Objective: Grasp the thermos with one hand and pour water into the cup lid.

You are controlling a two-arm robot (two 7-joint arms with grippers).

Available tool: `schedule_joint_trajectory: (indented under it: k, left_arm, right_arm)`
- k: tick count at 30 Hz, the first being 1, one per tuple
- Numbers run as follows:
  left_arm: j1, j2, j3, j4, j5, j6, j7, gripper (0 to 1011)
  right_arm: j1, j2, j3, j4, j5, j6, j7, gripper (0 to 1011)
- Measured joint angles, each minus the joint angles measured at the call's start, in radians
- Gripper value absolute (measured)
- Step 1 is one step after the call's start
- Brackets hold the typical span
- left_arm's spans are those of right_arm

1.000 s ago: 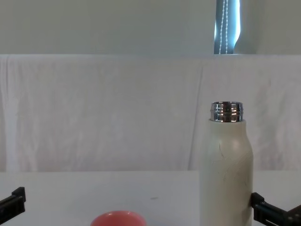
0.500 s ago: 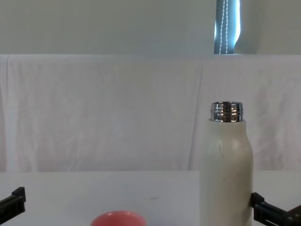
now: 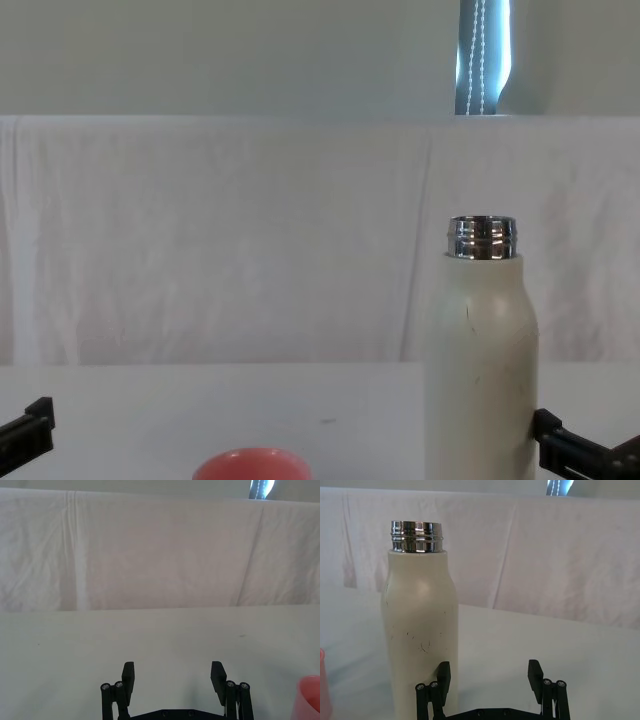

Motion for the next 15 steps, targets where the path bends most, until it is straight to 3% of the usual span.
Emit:
schedule_joint_trajectory:
  k: [15]
  left_arm:
    - [0.0, 0.0, 0.0, 0.0, 0.0, 0.0, 0.0, 1001]
  right_arm:
    - [0.0, 0.0, 0.0, 0.0, 0.0, 0.0, 0.0, 1000]
